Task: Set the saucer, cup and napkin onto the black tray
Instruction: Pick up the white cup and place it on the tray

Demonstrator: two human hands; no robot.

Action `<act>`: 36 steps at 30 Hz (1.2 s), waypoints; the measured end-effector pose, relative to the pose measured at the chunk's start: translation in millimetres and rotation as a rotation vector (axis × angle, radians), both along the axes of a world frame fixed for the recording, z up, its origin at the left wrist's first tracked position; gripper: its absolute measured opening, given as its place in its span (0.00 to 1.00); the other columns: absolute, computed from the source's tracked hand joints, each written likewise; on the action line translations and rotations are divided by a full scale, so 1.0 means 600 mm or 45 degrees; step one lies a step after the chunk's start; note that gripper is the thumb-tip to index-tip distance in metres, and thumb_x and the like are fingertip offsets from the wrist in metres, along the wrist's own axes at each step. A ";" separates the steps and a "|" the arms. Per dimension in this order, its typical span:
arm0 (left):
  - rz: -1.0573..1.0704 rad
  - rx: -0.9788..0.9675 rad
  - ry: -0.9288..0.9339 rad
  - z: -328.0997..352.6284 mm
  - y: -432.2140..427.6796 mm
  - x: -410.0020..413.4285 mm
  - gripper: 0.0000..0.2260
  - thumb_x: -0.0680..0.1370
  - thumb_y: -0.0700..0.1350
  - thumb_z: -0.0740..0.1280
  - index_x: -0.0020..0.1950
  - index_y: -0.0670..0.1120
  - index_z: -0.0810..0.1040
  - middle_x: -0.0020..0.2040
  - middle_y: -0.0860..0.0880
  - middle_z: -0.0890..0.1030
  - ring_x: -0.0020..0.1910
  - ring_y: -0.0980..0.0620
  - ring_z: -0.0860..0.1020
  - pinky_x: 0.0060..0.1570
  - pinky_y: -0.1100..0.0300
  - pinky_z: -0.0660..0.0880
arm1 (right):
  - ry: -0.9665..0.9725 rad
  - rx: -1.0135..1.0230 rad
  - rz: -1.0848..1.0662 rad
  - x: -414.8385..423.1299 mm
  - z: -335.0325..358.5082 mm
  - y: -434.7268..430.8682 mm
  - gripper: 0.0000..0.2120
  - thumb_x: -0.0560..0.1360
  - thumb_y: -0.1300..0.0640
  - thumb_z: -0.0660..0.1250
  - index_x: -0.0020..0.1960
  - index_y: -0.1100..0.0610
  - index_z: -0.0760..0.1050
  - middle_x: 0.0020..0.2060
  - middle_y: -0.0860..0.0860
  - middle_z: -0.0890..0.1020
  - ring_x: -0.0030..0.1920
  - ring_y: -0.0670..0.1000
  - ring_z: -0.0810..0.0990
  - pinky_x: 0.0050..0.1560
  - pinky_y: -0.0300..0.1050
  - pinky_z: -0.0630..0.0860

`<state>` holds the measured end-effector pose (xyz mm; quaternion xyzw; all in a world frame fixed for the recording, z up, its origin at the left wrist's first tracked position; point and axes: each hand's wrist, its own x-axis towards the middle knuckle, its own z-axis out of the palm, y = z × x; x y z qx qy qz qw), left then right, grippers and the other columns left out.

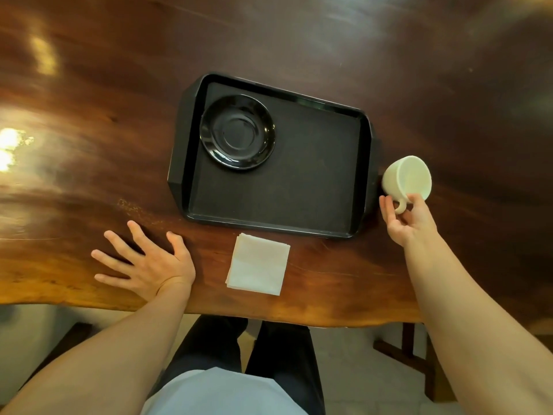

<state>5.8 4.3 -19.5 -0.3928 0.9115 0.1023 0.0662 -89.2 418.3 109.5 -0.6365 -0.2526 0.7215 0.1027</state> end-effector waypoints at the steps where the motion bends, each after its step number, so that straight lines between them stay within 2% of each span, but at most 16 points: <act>1: -0.001 0.001 -0.001 0.000 0.000 0.000 0.34 0.81 0.65 0.52 0.84 0.50 0.58 0.85 0.41 0.53 0.83 0.31 0.48 0.76 0.29 0.42 | 0.016 0.001 -0.010 0.002 0.001 -0.001 0.26 0.73 0.62 0.75 0.69 0.63 0.72 0.58 0.64 0.77 0.50 0.67 0.85 0.34 0.51 0.85; 10: -0.006 0.005 0.027 -0.004 -0.002 0.001 0.33 0.81 0.64 0.53 0.83 0.51 0.58 0.85 0.41 0.54 0.83 0.31 0.49 0.76 0.29 0.43 | 0.072 -0.012 -0.036 0.008 0.015 -0.014 0.27 0.75 0.59 0.74 0.71 0.62 0.69 0.58 0.65 0.77 0.47 0.67 0.86 0.35 0.52 0.86; 16: -0.003 0.009 0.041 -0.005 -0.002 0.003 0.33 0.81 0.65 0.53 0.83 0.51 0.58 0.85 0.42 0.54 0.83 0.31 0.49 0.76 0.29 0.42 | 0.115 0.028 0.088 -0.003 0.033 -0.028 0.25 0.74 0.63 0.75 0.68 0.61 0.71 0.60 0.65 0.77 0.53 0.68 0.83 0.36 0.54 0.85; 20: -0.003 0.016 0.056 -0.004 -0.002 0.002 0.33 0.81 0.65 0.53 0.83 0.51 0.58 0.85 0.41 0.53 0.83 0.31 0.49 0.75 0.29 0.42 | 0.141 0.035 0.177 -0.022 0.036 -0.050 0.25 0.75 0.64 0.74 0.69 0.62 0.71 0.62 0.65 0.76 0.55 0.68 0.82 0.33 0.52 0.84; 28: -0.001 0.030 0.047 -0.001 -0.001 0.002 0.34 0.81 0.66 0.52 0.84 0.52 0.57 0.85 0.42 0.53 0.83 0.32 0.47 0.74 0.37 0.32 | 0.153 0.045 0.275 -0.053 0.038 -0.093 0.22 0.75 0.66 0.73 0.67 0.62 0.73 0.63 0.65 0.77 0.56 0.68 0.82 0.32 0.54 0.84; 33: 0.001 0.020 0.044 0.000 0.000 0.002 0.33 0.81 0.64 0.53 0.84 0.51 0.58 0.85 0.41 0.53 0.83 0.31 0.48 0.75 0.30 0.41 | 0.147 0.043 0.365 -0.066 0.035 -0.115 0.23 0.76 0.64 0.73 0.69 0.61 0.73 0.64 0.64 0.76 0.57 0.66 0.82 0.35 0.52 0.85; 36: -0.003 0.024 0.052 -0.001 0.000 0.002 0.33 0.81 0.64 0.54 0.84 0.50 0.58 0.85 0.41 0.53 0.83 0.31 0.48 0.75 0.29 0.42 | 0.117 0.045 0.392 -0.070 0.027 -0.132 0.23 0.76 0.64 0.73 0.69 0.62 0.72 0.65 0.64 0.76 0.57 0.66 0.82 0.35 0.51 0.85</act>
